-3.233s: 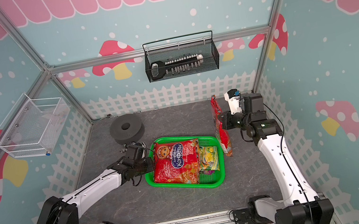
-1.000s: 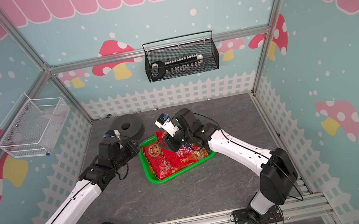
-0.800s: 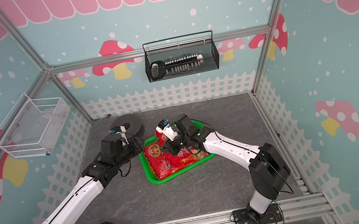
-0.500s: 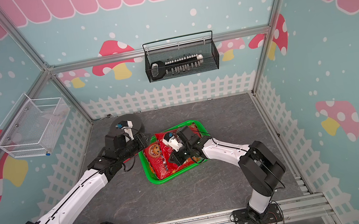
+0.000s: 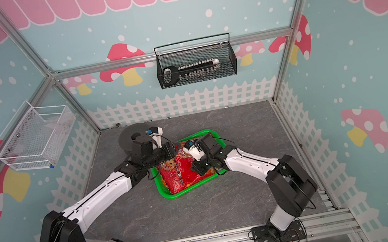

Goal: Put the candies in the basket
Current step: Place the candy in the basket.

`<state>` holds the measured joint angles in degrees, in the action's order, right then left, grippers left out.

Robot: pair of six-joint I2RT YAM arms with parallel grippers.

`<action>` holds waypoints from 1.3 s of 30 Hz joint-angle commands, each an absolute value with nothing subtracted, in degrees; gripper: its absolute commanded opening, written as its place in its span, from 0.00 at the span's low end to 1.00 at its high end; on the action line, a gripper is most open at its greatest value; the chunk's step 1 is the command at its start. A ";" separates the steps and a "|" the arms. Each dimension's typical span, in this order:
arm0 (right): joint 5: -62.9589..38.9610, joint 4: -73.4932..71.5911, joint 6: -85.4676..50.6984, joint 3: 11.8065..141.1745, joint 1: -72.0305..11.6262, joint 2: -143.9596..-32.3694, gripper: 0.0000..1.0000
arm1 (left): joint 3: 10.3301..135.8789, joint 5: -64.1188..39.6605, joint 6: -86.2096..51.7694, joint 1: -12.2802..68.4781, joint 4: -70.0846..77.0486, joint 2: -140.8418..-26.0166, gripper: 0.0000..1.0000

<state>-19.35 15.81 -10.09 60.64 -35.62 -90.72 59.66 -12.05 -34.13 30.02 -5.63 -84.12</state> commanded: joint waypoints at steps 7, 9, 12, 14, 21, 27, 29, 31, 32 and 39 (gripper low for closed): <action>-10.94 22.82 -8.70 64.13 -31.90 -90.01 0.22 | 60.14 -12.74 -29.98 30.66 -4.31 -88.04 0.32; -10.34 23.41 -8.61 64.38 -31.14 -89.99 0.22 | 59.62 -12.91 -29.88 30.59 -4.39 -88.24 0.30; -9.80 24.40 -8.31 64.81 -29.55 -89.43 0.23 | 58.93 -13.85 -29.72 30.59 -4.39 -88.11 0.29; -11.74 25.09 -8.43 65.92 -28.66 -88.82 0.25 | 58.42 -14.86 -29.58 30.65 -4.48 -87.85 0.28; -37.41 20.97 -12.48 73.35 -27.69 -89.29 0.39 | 54.09 -14.18 -29.66 30.66 -5.70 -84.89 0.24; -48.02 7.73 -21.13 70.47 -27.64 -93.37 0.39 | 51.34 -18.41 -30.39 29.57 -6.23 -82.91 0.23; -46.53 7.30 -21.70 70.32 -27.68 -94.91 0.39 | 50.81 -21.96 -30.91 28.62 -6.31 -82.95 0.22; -45.63 6.80 -21.87 69.35 -27.64 -96.24 0.39 | 50.31 -23.84 -31.20 28.04 -6.54 -82.73 0.22; -45.99 6.14 -21.72 68.44 -27.61 -96.99 0.39 | 50.00 -24.14 -31.43 27.71 -6.67 -82.35 0.22; -46.82 4.70 -20.87 63.30 -27.55 -101.32 0.37 | 49.61 -27.49 -32.33 21.97 -7.18 -77.64 0.27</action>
